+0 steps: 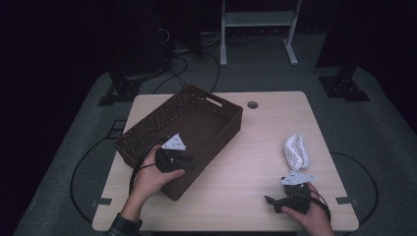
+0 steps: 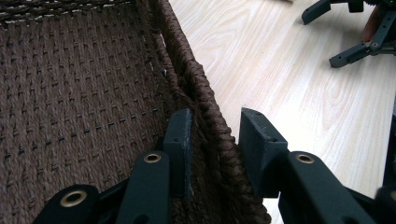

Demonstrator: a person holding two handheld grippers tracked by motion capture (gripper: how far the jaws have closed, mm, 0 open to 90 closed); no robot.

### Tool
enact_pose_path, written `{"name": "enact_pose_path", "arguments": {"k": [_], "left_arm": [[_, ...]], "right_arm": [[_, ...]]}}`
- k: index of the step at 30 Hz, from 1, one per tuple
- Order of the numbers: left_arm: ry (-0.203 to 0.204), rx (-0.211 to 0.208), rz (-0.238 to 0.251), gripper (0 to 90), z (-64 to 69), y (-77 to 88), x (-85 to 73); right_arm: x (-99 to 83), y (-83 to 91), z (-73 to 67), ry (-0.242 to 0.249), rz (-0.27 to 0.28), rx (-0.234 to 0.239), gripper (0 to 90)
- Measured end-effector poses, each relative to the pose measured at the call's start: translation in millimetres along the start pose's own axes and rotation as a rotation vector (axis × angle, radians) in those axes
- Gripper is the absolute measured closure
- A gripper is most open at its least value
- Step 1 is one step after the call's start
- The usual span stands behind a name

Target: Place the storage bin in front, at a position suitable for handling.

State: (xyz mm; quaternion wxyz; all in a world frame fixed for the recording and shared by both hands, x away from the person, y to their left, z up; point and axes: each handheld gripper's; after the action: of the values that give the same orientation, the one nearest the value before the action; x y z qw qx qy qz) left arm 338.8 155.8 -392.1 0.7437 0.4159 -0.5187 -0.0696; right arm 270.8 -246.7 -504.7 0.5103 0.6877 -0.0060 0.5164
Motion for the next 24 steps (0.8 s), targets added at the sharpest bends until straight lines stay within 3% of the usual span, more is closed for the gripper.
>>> {"name": "enact_pose_path", "arguments": {"k": [4,12,22,24], "left_arm": [[-0.009,-0.001,-0.041,63.3,2.6,-6.0,-2.6],[0.023,-0.015,-0.015,63.9,1.6,-5.3,-7.0],[0.016,-0.011,-0.014,63.5,1.4,-5.1,-7.4],[0.017,-0.012,-0.014,63.6,1.3,-5.0,-7.5]], "right_arm": [[0.0,0.0,0.1,0.001,0.0,0.0,4.2],[0.0,0.0,0.0,0.001,0.0,0.0,4.2],[0.6,-0.4,0.3,0.001,0.0,0.006,4.3],[0.3,0.0,-0.1,0.015,0.005,0.013,7.9]]}}
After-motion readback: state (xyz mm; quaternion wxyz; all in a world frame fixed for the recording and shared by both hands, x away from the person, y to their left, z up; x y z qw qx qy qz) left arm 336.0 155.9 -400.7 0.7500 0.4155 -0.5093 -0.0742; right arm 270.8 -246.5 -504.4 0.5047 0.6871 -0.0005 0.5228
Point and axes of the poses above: each handheld gripper's, and its own axes: y roughly backward along the jaws, x roughly out of its top, z roughly to its right, and after that the axes turned 5 degrees about y, right-handed
